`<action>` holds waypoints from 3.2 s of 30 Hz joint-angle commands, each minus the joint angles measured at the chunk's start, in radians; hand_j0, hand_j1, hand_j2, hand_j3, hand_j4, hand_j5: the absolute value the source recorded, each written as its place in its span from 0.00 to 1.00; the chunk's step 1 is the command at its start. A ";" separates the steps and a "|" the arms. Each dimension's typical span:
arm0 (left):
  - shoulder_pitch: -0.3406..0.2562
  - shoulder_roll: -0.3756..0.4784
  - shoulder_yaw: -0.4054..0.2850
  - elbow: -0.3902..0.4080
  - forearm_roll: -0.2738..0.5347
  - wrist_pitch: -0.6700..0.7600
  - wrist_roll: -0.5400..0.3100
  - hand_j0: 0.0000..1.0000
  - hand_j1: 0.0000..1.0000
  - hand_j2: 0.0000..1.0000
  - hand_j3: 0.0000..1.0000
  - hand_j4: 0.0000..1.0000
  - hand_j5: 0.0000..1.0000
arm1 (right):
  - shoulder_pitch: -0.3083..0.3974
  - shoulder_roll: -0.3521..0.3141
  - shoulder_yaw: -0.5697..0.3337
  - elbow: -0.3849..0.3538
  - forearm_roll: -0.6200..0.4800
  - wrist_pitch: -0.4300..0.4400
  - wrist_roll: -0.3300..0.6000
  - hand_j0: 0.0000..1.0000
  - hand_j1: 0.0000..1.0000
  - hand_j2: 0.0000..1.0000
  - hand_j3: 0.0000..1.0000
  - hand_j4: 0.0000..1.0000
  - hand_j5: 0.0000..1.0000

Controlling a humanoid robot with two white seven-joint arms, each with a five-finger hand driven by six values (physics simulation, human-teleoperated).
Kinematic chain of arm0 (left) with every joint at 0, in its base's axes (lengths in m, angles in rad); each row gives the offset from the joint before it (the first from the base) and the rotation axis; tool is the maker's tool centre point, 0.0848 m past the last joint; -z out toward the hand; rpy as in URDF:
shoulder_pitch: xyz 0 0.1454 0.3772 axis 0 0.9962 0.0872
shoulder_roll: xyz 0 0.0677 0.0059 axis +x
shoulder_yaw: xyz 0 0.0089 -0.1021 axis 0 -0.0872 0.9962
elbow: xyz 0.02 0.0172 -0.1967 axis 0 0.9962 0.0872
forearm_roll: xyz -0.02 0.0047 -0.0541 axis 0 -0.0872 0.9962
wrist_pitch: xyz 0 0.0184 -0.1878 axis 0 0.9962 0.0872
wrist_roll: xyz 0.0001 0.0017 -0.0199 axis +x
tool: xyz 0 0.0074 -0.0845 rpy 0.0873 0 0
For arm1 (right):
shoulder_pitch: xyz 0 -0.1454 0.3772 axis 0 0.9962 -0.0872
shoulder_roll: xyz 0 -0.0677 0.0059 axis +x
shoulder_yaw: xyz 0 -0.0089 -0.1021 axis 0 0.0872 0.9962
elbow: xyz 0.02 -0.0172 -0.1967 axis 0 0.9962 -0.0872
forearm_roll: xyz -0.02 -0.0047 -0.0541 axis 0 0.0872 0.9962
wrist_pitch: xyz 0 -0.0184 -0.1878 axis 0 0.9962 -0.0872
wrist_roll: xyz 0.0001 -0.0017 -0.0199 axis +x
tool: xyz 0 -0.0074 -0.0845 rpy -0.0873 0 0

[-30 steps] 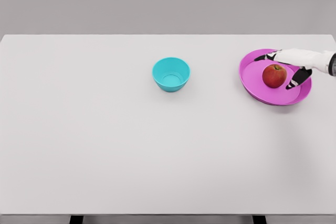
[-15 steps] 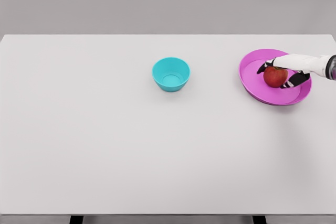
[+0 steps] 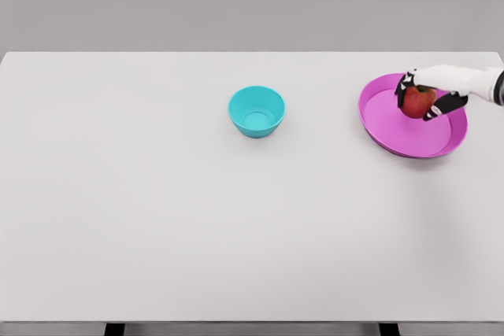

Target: Put the apple from the pink plate into the blue bowl with your right arm

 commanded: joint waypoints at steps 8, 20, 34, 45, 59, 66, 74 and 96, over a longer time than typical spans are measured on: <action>0.000 0.000 0.000 0.000 0.000 0.000 0.000 1.00 1.00 1.00 1.00 1.00 1.00 | -0.023 0.005 -0.019 -0.109 -0.011 0.003 0.000 0.43 0.43 0.43 0.43 0.43 0.43; 0.000 0.000 0.000 0.000 0.000 0.000 0.000 1.00 1.00 1.00 1.00 1.00 1.00 | -0.023 0.120 -0.010 -0.275 -0.006 0.003 0.000 0.43 0.43 0.43 0.43 0.43 0.43; 0.000 0.000 0.000 0.000 0.000 0.000 0.000 1.00 1.00 1.00 1.00 1.00 1.00 | -0.025 0.307 -0.005 -0.341 0.026 0.003 0.000 0.43 0.43 0.43 0.43 0.43 0.43; 0.000 0.000 0.000 0.000 0.000 0.000 0.000 1.00 1.00 1.00 1.00 1.00 1.00 | -0.044 0.371 0.073 -0.228 0.075 0.003 0.000 0.44 0.44 0.44 0.44 0.44 0.44; 0.000 0.000 0.000 0.000 0.000 0.000 0.000 1.00 1.00 1.00 1.00 1.00 1.00 | -0.072 0.409 0.094 -0.165 0.108 0.003 0.000 0.44 0.44 0.44 0.44 0.44 0.44; 0.000 0.000 0.000 0.000 0.000 0.000 0.000 1.00 1.00 1.00 1.00 1.00 1.00 | -0.072 0.411 0.094 -0.168 0.112 0.003 0.000 1.00 1.00 1.00 1.00 1.00 1.00; 0.000 0.000 0.000 0.000 0.000 0.000 0.000 1.00 1.00 1.00 1.00 1.00 1.00 | -0.090 0.376 0.077 -0.231 0.101 0.003 0.000 1.00 1.00 1.00 1.00 1.00 1.00; 0.000 0.000 0.000 0.000 0.000 0.000 0.000 1.00 1.00 1.00 1.00 1.00 1.00 | 0.468 0.052 -0.641 -0.533 0.043 0.003 0.000 1.00 1.00 1.00 1.00 1.00 1.00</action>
